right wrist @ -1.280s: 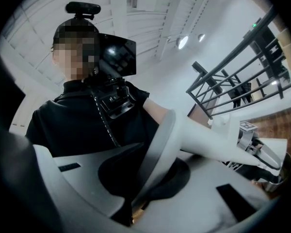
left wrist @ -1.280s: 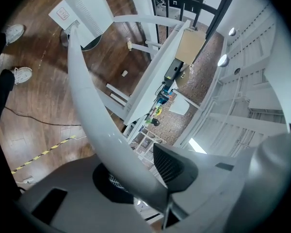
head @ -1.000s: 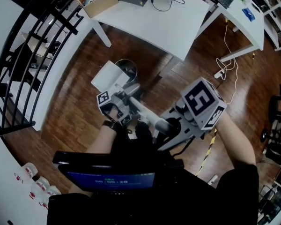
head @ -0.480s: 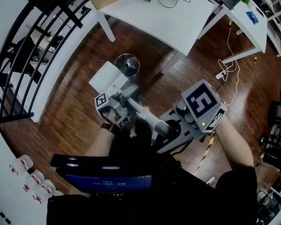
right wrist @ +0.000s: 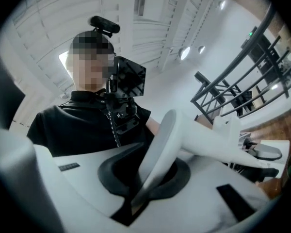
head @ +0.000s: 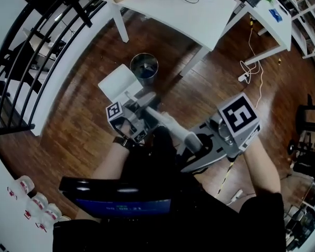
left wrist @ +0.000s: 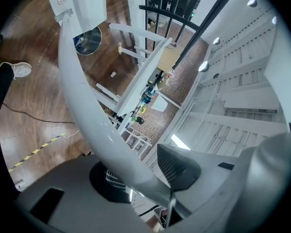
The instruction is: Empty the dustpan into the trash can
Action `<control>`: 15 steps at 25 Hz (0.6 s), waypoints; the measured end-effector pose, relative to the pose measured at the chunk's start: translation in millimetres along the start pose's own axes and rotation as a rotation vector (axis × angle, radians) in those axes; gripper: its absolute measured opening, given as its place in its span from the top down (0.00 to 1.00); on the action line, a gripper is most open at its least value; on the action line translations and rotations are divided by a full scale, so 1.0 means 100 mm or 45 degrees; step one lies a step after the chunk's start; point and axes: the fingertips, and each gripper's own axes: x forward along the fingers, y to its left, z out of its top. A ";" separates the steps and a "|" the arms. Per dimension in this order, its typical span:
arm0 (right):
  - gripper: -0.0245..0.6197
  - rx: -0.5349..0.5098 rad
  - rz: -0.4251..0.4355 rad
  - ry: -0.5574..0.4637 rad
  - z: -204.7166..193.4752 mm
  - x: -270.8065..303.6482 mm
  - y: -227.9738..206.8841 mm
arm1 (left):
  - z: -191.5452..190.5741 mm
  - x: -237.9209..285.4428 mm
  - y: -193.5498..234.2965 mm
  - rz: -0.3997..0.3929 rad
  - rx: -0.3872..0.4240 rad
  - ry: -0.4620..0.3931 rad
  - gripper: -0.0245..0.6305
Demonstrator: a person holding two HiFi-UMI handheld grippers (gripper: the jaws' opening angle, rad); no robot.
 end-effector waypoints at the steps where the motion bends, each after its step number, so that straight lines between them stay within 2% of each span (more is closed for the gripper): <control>1: 0.91 0.002 -0.014 -0.009 0.00 0.08 0.02 | -0.03 -0.07 -0.02 -0.002 0.010 0.017 0.71; 8: 0.90 -0.002 -0.113 -0.093 0.02 0.75 0.10 | -0.17 -0.64 -0.11 0.006 0.033 0.061 0.71; 15: 0.90 0.000 -0.180 -0.145 0.02 0.94 0.15 | -0.21 -0.81 -0.06 0.027 0.010 0.003 0.71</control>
